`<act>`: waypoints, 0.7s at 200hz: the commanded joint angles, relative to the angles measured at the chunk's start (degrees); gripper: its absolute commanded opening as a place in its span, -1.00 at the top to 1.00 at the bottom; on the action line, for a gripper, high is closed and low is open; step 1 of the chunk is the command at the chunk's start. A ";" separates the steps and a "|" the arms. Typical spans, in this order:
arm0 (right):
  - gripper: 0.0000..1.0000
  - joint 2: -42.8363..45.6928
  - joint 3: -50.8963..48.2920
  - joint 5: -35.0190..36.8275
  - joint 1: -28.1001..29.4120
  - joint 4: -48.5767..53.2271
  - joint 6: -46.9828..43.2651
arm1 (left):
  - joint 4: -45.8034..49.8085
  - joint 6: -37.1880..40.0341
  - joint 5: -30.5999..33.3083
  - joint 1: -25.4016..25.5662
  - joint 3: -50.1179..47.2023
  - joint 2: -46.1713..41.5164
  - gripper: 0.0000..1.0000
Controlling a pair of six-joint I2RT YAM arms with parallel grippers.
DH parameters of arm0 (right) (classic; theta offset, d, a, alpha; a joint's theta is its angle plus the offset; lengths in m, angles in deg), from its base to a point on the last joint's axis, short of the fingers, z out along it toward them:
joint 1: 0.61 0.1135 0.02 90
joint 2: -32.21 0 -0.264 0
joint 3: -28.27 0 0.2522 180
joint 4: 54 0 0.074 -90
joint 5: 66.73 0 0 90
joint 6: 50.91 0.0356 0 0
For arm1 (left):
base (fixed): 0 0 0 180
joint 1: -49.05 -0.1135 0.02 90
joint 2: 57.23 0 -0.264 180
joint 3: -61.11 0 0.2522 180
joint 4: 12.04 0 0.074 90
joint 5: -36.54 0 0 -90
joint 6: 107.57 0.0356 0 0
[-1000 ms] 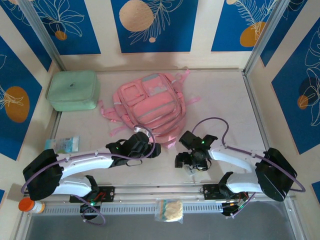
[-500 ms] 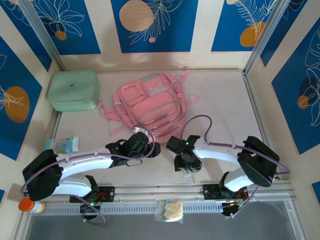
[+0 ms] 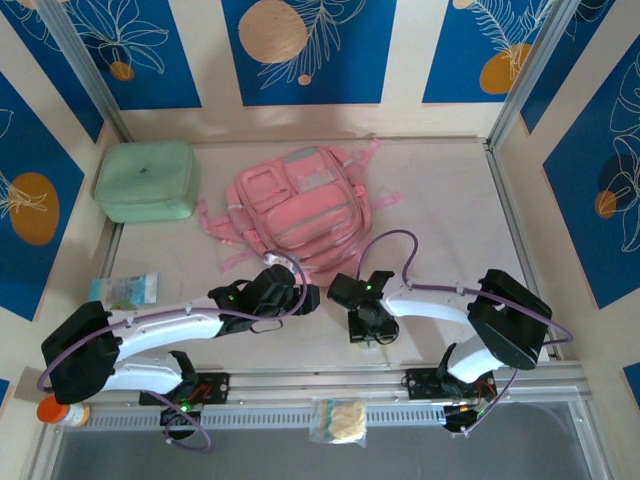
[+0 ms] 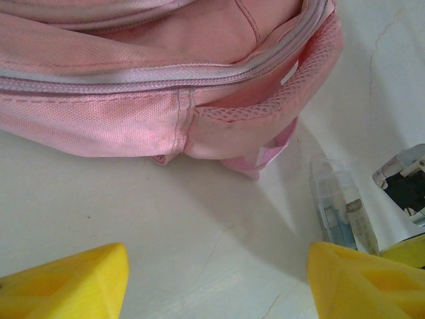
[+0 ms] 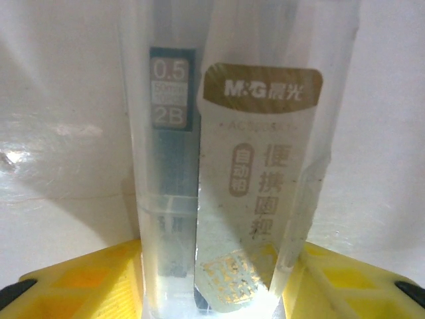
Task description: Pack books, pencil case, and school supplies into a backpack
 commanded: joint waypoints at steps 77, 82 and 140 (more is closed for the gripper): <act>0.05 14.04 -0.96 1.77 -5.01 6.77 -2.87 | 12.12 21.37 7.84 -3.44 8.57 -4.69 -0.45; 0.05 15.27 -1.07 1.01 -6.11 6.89 -3.61 | 12.43 23.93 7.54 -4.22 9.46 -4.31 -0.46; 0.05 23.27 1.41 -6.34 -19.54 8.10 -13.29 | 12.51 49.13 0.39 -10.29 22.65 10.17 -0.47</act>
